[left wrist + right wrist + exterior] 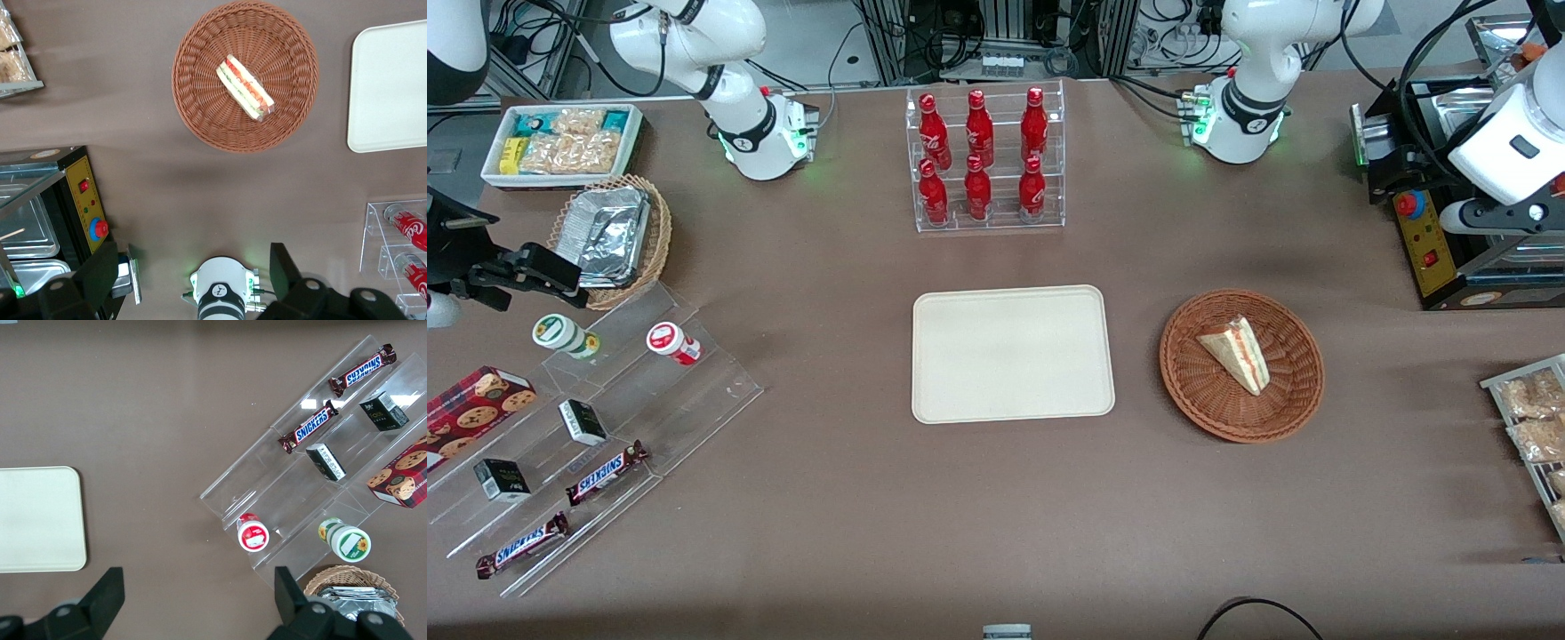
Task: Place sandwich from basket to tray
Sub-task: 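Move the left gripper over the wrapped sandwich in the wicker basket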
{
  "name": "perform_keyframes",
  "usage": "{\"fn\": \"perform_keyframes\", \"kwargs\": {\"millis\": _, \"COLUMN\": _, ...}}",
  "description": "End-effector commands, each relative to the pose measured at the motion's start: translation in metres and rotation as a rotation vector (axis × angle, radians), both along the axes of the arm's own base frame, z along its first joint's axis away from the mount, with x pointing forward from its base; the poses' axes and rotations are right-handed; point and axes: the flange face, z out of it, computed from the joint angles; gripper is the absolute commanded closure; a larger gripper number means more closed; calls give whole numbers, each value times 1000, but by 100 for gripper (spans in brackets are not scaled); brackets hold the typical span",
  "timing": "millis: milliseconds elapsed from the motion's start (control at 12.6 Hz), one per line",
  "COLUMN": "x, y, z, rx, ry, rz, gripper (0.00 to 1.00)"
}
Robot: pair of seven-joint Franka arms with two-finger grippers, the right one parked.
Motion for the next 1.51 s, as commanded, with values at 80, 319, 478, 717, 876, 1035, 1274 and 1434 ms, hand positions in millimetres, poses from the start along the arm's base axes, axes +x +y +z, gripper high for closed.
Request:
{"fn": "perform_keyframes", "kwargs": {"millis": 80, "x": 1, "y": -2, "z": -1, "rx": -12, "ry": -3, "rz": -11, "gripper": 0}}
{"fn": "perform_keyframes", "kwargs": {"millis": 319, "x": 8, "y": -3, "z": -26, "rx": -9, "ry": 46, "rz": -19, "gripper": 0}}
{"fn": "perform_keyframes", "kwargs": {"millis": 478, "x": 12, "y": -4, "z": -45, "rx": -8, "ry": 60, "rz": -21, "gripper": 0}}
{"fn": "perform_keyframes", "kwargs": {"millis": 717, "x": 16, "y": -9, "z": -89, "rx": -6, "ry": 53, "rz": -23, "gripper": 0}}
{"fn": "perform_keyframes", "kwargs": {"millis": 876, "x": 17, "y": -12, "z": -123, "rx": -6, "ry": 43, "rz": -30, "gripper": 0}}
{"fn": "perform_keyframes", "kwargs": {"millis": 1035, "x": 16, "y": -15, "z": -160, "rx": -8, "ry": 31, "rz": -37, "gripper": 0}}
{"fn": "perform_keyframes", "kwargs": {"millis": 1274, "x": 9, "y": -21, "z": -211, "rx": -13, "ry": -14, "rz": -47, "gripper": 0}}
{"fn": "perform_keyframes", "kwargs": {"millis": 1434, "x": 4, "y": -22, "z": -243, "rx": -14, "ry": -58, "rz": -20, "gripper": 0}}
